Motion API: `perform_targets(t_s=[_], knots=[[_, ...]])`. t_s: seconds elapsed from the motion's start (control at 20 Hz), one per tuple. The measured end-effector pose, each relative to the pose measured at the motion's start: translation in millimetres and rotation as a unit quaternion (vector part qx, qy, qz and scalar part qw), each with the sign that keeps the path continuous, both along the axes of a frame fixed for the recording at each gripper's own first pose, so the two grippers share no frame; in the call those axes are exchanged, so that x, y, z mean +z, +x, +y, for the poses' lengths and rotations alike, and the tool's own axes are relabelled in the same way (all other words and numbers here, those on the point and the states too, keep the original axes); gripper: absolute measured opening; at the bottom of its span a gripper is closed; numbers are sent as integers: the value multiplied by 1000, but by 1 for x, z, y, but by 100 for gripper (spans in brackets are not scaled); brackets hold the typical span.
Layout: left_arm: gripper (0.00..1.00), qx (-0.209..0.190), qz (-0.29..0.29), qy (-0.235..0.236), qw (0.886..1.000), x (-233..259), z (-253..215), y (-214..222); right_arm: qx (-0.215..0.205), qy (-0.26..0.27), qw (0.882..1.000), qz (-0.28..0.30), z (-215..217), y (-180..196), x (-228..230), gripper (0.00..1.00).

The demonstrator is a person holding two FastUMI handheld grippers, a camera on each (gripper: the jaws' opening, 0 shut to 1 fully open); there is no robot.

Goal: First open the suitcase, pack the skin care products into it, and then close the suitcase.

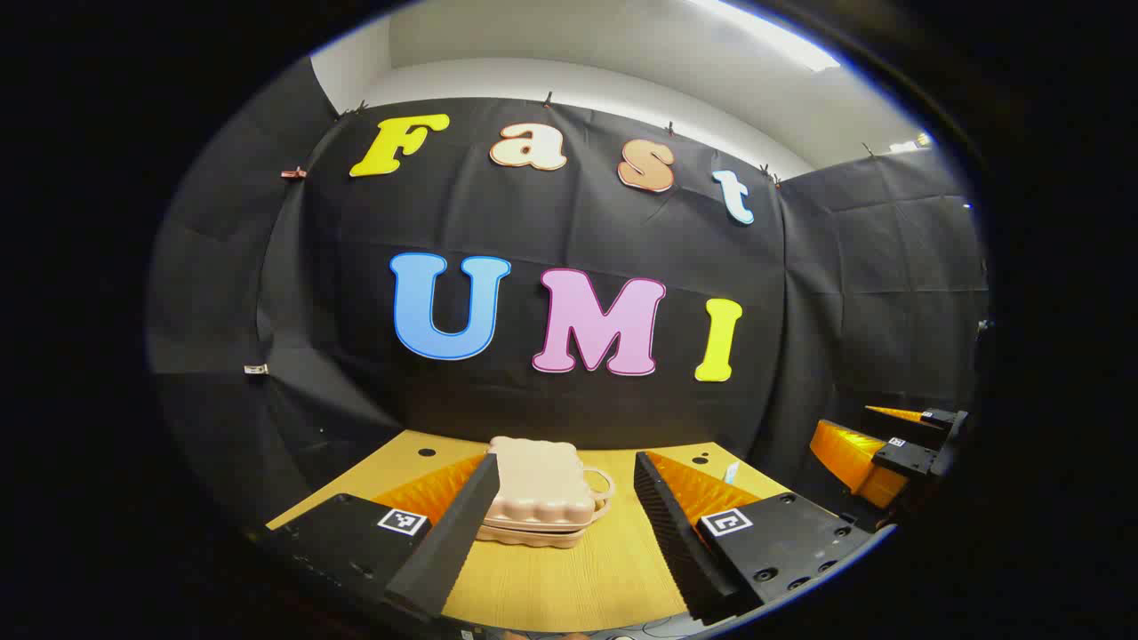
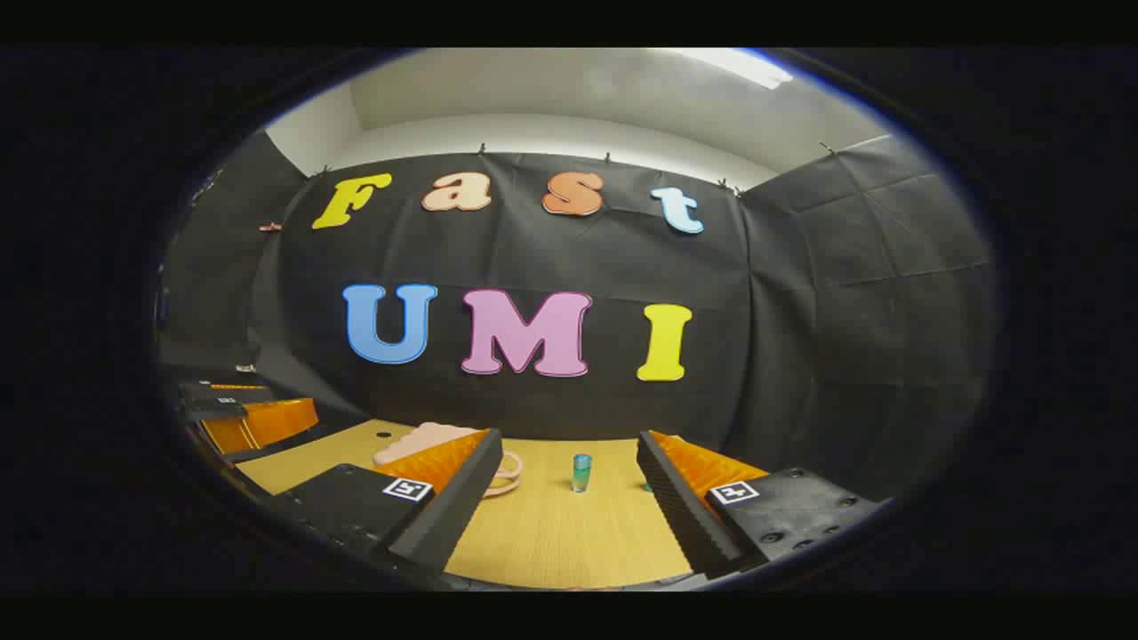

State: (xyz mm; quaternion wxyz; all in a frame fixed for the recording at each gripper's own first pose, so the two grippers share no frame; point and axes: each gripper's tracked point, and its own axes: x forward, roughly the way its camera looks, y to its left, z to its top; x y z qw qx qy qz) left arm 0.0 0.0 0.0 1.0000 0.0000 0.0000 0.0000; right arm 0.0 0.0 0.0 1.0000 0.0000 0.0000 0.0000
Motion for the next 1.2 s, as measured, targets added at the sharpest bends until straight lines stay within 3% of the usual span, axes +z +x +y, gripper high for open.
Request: perform_targets(t_s=[0.8,1.05,1.2], knots=[[96,-24,37,41,998,-25,-36,12,-15,-7,999,29,-29,5,-21,96],[96,-45,42,49,997,-27,-55,43,-32,-8,999,39,-49,20,-28,96],[96,-49,49,69,995,-31,-67,86,-42,-9,998,40,-65,38,-30,96]])
